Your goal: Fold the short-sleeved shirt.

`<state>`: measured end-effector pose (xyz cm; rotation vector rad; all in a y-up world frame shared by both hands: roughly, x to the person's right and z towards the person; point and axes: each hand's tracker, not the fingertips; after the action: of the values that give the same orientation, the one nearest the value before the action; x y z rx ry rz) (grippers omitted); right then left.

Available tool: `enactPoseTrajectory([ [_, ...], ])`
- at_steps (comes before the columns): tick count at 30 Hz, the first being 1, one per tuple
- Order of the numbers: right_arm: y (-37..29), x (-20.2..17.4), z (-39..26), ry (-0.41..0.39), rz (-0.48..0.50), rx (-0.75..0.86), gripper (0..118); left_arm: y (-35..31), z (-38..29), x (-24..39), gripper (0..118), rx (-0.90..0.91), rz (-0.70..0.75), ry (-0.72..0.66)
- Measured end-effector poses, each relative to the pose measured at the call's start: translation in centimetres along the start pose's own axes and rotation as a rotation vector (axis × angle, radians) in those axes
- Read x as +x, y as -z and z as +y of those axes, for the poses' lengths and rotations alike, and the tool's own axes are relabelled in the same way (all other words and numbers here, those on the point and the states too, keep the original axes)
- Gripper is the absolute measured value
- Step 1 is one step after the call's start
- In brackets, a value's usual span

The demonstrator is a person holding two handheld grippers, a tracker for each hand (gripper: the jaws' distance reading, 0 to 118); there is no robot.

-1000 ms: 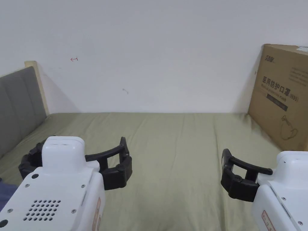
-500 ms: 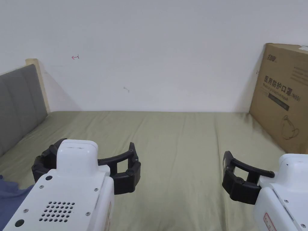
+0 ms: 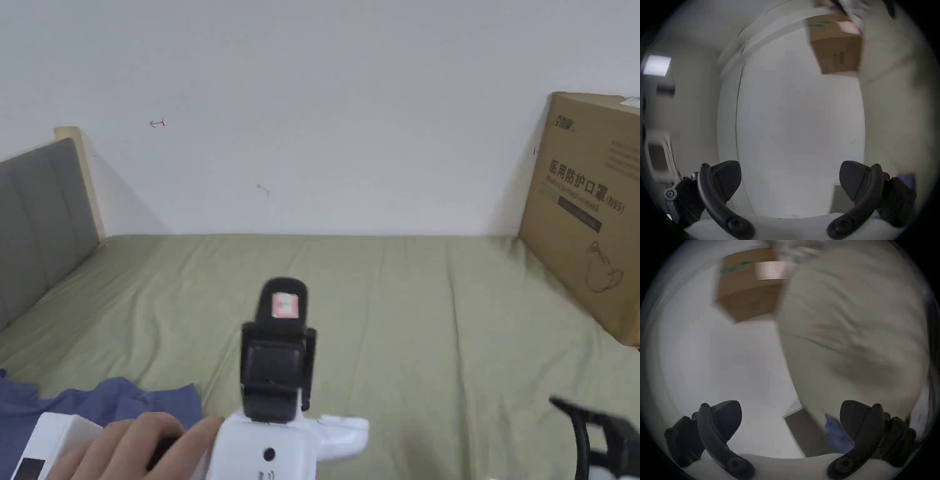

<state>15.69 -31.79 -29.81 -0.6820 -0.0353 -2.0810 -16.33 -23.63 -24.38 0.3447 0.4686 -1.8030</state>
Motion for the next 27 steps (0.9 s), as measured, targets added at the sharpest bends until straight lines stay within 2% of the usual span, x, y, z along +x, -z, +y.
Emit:
enactPoseTrajectory([
  [1,-0.1,1.1,0.5,0.032,-0.042,0.027,118,-0.1,0.1,-0.1,118,0.006,-0.024,-0.037],
  [2,-0.4,1.2,0.9,-0.012,-0.050,0.050,118,-0.1,-0.2,0.4,118,-0.013,-0.076,-0.156],
  [5,-0.6,-0.4,1.1,-0.214,-0.025,0.103,118,0.9,0.2,-3.6,118,-0.075,-0.199,-0.466],
  [7,-0.9,-3.0,0.5,-0.336,0.041,0.115,118,1.6,0.5,-6.0,118,-0.168,-0.252,-0.665],
  [8,-1.5,-4.9,-1.6,-0.423,0.096,0.122,118,2.0,0.2,-7.3,118,-0.204,-0.289,-0.843],
  [10,-2.1,-7.9,-3.8,-0.646,0.171,0.147,118,2.7,-0.9,-9.4,118,-0.277,-0.343,-1.236],
  [11,-2.4,-9.2,-5.2,-0.780,0.189,0.179,118,3.6,-6.9,-8.9,118,-0.330,-0.347,-1.428],
  [12,-2.7,-10.4,-6.6,-0.923,0.200,0.218,118,3.7,-8.1,-9.2,118,-0.388,-0.323,-1.611],
  [14,-3.3,-11.3,-9.9,-1.218,0.220,0.306,118,3.2,-10.0,-9.3,118,-0.463,-0.248,-1.935],
  [15,-3.4,-11.4,-11.6,-1.362,0.231,0.348,118,3.0,-11.9,-7.3,118,-0.506,-0.195,-2.023],
  [16,-3.3,-11.2,-13.1,-1.524,0.228,0.413,118,2.6,-12.4,-7.0,118,-0.535,-0.140,-2.068],
  [18,-3.4,-9.7,-16.0,-1.850,0.217,0.538,118,2.1,-12.3,-6.4,118,-0.579,-0.069,-1.988],
  [19,-3.1,-8.8,-16.9,-1.977,0.212,0.581,118,1.8,-11.9,-6.0,118,-0.581,-0.065,-1.932],
  [20,-2.7,-8.0,-17.3,-2.062,0.172,0.662,118,1.8,-11.5,-5.9,118,-0.584,-0.076,-1.865],
  [22,-2.3,-7.0,-17.9,-2.104,0.146,0.702,118,1.8,-10.9,-5.9,118,-0.572,-0.094,-1.773],
  [25,-2.3,-6.9,-17.3,-2.061,0.180,0.600,118,1.6,-10.2,-6.0,118,-0.529,-0.119,-1.747],
  [27,-2.4,-7.0,-17.1,-2.044,0.175,0.603,118,1.5,-10.1,-6.1,118,-0.511,-0.123,-1.738],
])
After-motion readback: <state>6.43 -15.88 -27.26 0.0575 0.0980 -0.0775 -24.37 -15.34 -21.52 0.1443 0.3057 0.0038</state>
